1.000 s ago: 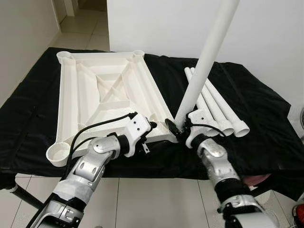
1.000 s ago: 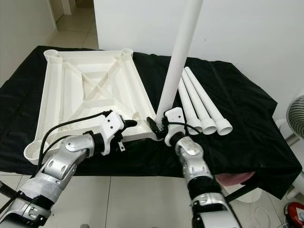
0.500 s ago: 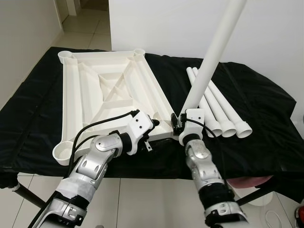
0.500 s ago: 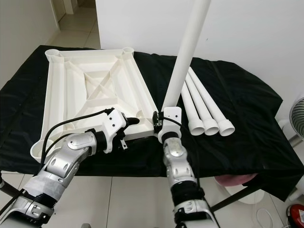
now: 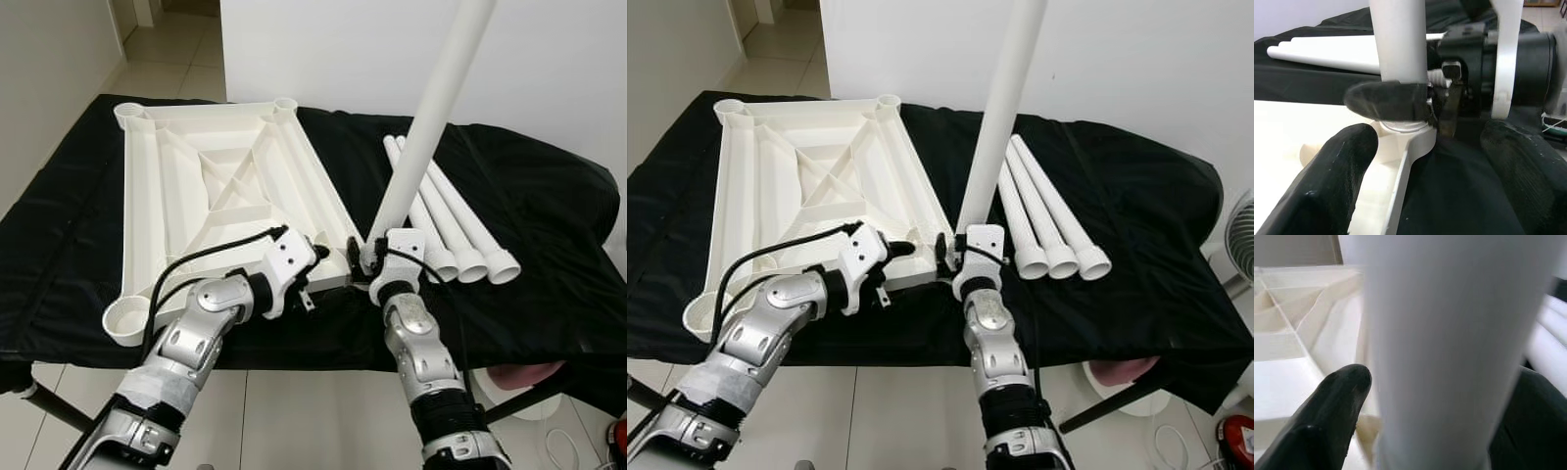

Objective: Building children table

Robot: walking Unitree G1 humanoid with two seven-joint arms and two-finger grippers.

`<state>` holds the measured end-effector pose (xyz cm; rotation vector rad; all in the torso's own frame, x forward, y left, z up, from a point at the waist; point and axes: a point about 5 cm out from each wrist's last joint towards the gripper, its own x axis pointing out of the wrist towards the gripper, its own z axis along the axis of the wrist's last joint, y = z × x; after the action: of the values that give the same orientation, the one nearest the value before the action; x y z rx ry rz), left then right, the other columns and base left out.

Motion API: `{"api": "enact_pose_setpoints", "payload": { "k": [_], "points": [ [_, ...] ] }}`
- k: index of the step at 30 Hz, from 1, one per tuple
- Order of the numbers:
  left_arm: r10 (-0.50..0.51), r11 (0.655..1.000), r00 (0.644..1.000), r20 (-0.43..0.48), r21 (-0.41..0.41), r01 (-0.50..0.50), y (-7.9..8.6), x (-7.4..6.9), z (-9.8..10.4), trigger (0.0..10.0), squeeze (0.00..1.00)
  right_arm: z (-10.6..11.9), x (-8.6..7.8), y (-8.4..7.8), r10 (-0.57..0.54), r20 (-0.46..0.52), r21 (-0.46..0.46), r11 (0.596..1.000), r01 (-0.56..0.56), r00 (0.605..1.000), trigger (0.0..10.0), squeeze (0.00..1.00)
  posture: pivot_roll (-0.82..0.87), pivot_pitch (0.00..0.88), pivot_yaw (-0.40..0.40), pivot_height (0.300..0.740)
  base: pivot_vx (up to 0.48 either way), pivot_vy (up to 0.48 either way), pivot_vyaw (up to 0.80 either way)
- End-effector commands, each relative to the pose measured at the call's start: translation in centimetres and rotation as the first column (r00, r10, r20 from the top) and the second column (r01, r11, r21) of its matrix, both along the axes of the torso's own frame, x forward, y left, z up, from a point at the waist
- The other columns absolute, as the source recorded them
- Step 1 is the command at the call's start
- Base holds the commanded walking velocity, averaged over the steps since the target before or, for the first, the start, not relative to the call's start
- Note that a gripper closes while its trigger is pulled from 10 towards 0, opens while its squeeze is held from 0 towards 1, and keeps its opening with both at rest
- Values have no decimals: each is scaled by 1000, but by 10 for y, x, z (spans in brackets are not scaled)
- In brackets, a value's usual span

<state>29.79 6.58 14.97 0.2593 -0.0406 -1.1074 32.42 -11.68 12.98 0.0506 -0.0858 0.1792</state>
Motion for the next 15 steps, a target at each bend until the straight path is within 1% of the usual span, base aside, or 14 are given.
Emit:
{"api": "enact_pose_setpoints", "payload": {
  "k": [1, 2, 3, 4, 5, 6, 7, 8, 9, 11, 13, 14, 15],
  "points": [
    [45, 999, 999, 12, 3, -45, 0, 3, -1, 10000, 0, 3, 1, -1, 46, 14, -2, 999, -46, 999, 10000, 1000, -52, 0, -55, 740, 0, 0, 0],
    [43, 999, 999, 12, 2, -43, -1, 3, -1, 10000, 0, 4, 2, -5, 86, 16, -20, 996, -86, 996, 10000, 439, -50, 0, -55, 740, 0, 0, 0],
    [43, 999, 999, 12, 2, -43, -1, 3, -1, 10000, 0, 4, 2, -5, 86, 16, -20, 996, -86, 996, 10000, 439, -50, 0, -55, 740, 0, 0, 0],
    [42, 999, 999, 12, 1, -42, -1, 2, -1, 10000, 0, 5, 4, -9, 113, 17, -41, 993, -113, 993, 10000, 0, -50, 0, -55, 740, 0, 0, 0],
    [42, 999, 999, 12, 1, -42, -1, 2, -1, 10000, 0, 5, 4, -9, 113, 17, -41, 993, -113, 993, 10000, 0, -50, 0, -55, 740, 0, 0, 0],
    [40, 999, 999, 12, 1, -40, -1, 2, 0, 10000, 0, 6, 5, -12, 150, 14, -62, 987, -149, 989, 10000, 0, -50, 0, -54, 740, 0, 0, 0],
    [40, 999, 999, 12, 1, -40, -1, 2, 0, 10000, 0, 6, 5, -12, 150, 14, -62, 987, -149, 989, 10000, 0, -50, 0, -54, 740, 0, 0, 0],
    [38, 999, 999, 12, 1, -38, -1, 2, 0, 10000, 0, 6, 6, -14, 190, 18, -93, 978, -187, 982, 10000, 0, -50, 0, -52, 740, 0, 0, 0],
    [38, 999, 999, 12, 1, -38, -1, 2, 0, 10000, 0, 6, 6, -14, 190, 18, -93, 978, -187, 982, 10000, 0, -50, 0, -52, 740, 0, 0, 0],
    [37, 999, 999, 13, 2, -37, -1, 3, 0, 10000, 0, 6, 9, -16, 292, 8, -138, 948, -289, 956, 10000, 0, -52, 0, -50, 740, 0, 0, 0],
    [37, 999, 999, 13, 2, -37, -1, 3, 0, 10000, 0, 5, 10, -17, 339, -1, -146, 931, -335, 941, 10000, 0, -52, 0, -50, 740, 0, 0, 0],
    [37, 999, 999, 13, 2, -37, -1, 3, 0, 10000, 0, 5, 10, -17, 339, -1, -146, 931, -335, 941, 10000, 0, -52, 0, -50, 740, 0, 0, 0],
    [31, 1000, 999, 13, 1, -31, -2, 2, 1, 10000, 0, 5, 13, -19, 367, 1, -164, 918, -362, 930, 10000, 0, -51, 0, -45, 740, 0, 0, 0]
  ]
}}
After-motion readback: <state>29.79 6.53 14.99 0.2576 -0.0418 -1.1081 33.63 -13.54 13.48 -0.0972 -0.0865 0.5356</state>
